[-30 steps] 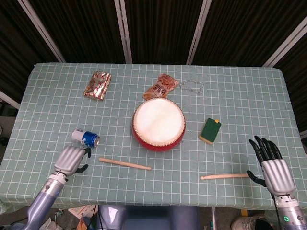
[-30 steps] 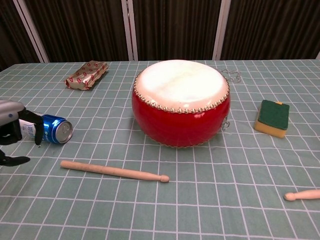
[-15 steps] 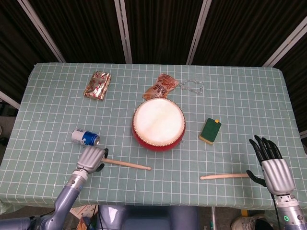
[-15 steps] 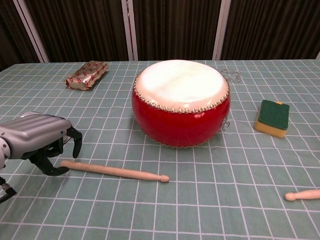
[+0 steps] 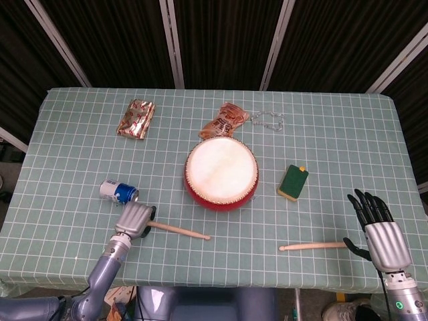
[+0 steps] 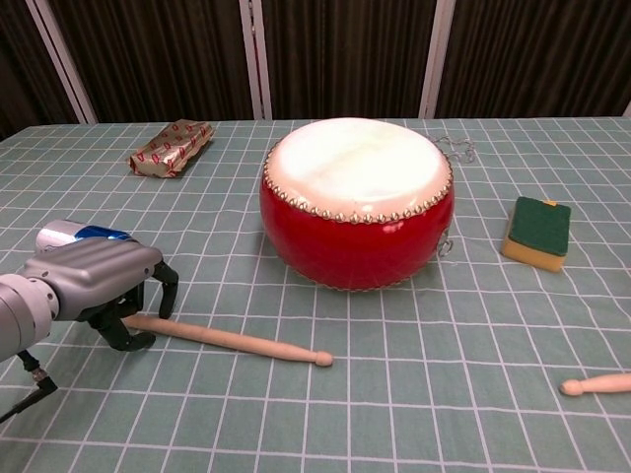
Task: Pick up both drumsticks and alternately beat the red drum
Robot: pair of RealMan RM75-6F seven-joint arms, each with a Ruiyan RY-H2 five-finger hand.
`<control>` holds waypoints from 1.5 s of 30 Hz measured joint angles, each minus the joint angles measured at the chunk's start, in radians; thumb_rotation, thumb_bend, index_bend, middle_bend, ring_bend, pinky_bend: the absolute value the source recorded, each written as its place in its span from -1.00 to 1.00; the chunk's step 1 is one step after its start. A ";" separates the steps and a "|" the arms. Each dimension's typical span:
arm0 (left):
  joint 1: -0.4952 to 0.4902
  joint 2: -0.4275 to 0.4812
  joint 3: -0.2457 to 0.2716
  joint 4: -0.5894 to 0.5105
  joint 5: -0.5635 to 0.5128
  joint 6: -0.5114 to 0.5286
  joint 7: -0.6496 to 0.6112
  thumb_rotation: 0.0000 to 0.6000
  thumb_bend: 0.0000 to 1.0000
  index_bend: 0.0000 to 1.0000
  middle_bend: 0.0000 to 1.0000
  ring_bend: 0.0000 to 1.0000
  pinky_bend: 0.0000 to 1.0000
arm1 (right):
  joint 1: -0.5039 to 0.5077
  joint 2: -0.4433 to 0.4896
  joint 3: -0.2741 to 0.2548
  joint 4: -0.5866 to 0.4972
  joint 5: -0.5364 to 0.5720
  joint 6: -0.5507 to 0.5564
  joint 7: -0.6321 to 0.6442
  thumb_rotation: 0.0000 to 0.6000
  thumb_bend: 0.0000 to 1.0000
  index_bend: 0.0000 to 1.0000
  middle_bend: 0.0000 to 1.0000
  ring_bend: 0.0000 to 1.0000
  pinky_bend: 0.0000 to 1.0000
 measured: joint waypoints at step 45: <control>0.135 0.460 -0.045 -0.457 0.311 0.202 -0.488 1.00 0.07 0.57 1.00 1.00 1.00 | 0.037 -0.008 -0.030 -0.056 0.014 -0.139 -0.196 1.00 -0.53 -0.01 1.00 1.00 1.00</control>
